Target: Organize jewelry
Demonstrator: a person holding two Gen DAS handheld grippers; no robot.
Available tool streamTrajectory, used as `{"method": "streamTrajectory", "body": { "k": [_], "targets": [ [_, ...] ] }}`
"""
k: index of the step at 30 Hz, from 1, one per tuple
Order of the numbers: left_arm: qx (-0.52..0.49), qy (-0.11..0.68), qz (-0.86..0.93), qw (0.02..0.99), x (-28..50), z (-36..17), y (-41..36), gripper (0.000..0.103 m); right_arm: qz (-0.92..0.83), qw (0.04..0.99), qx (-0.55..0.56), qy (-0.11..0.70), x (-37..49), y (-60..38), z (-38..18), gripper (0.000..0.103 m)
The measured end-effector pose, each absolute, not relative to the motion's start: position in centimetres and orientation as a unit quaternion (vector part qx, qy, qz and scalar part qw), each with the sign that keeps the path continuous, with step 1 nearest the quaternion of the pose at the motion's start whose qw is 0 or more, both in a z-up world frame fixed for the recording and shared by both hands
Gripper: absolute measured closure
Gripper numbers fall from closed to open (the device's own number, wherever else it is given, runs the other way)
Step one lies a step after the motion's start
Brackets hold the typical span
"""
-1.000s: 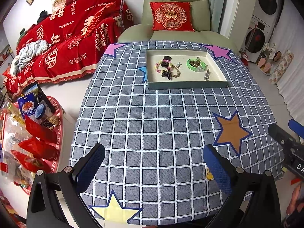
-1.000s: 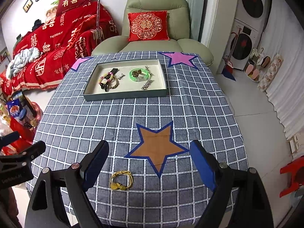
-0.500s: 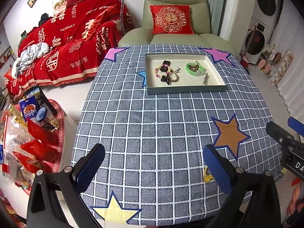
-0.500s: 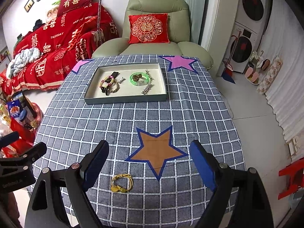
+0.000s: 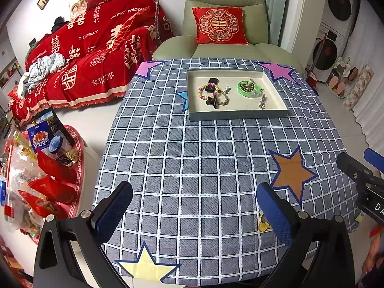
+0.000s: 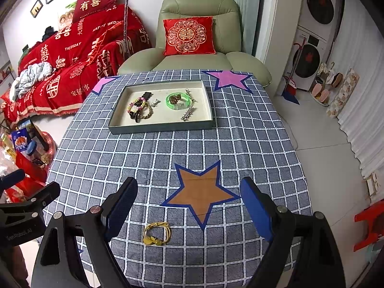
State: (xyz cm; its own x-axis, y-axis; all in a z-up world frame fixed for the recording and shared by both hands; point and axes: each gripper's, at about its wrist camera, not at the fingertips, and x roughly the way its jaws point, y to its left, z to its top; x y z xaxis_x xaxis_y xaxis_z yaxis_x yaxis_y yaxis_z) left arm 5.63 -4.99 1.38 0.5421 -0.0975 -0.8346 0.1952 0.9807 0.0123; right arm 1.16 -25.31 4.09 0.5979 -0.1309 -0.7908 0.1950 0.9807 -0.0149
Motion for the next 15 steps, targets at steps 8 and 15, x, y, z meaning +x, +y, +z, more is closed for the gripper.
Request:
{"method": "streamTrajectory", "body": {
  "k": [8,15],
  "targets": [
    [0.051,0.471,-0.083,0.877,5.62,1.37,-4.97,0.000,-0.091,0.893,0.036,0.439,1.15,-25.32,4.11,0.014],
    [0.052,0.471,-0.083,0.877,5.70,1.37,-4.86,0.000,-0.089,0.893,0.033,0.440,1.33,-25.07,4.06,0.014]
  ]
}}
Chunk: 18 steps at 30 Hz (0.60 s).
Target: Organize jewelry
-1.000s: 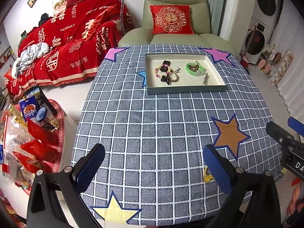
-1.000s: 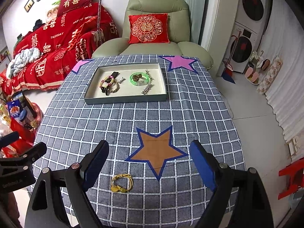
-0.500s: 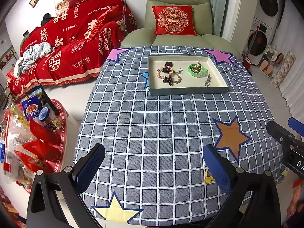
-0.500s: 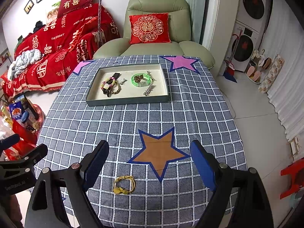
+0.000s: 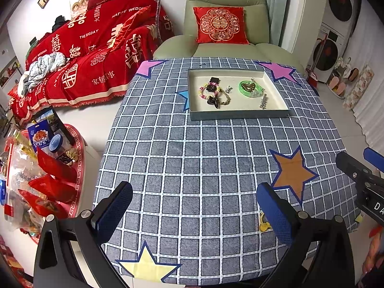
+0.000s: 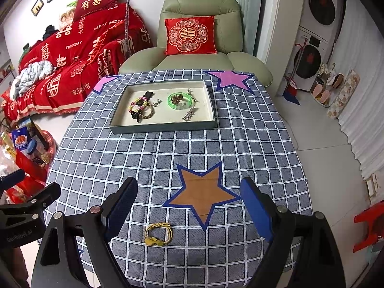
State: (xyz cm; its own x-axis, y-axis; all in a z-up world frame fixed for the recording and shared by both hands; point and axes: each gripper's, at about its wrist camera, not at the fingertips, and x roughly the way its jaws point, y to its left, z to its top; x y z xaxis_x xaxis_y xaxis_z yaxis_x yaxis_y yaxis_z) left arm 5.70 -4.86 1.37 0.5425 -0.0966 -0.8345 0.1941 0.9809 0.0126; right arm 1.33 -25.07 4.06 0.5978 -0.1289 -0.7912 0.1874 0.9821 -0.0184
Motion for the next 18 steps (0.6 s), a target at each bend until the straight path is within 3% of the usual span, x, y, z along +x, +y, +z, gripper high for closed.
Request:
{"method": "streamTrajectory", "body": {
  "k": [18],
  "targets": [
    [0.051,0.471,-0.081,0.877,5.62,1.26,-4.48,0.000,-0.087,0.893,0.031,0.440,1.51,-24.92,4.09,0.014]
  ]
}}
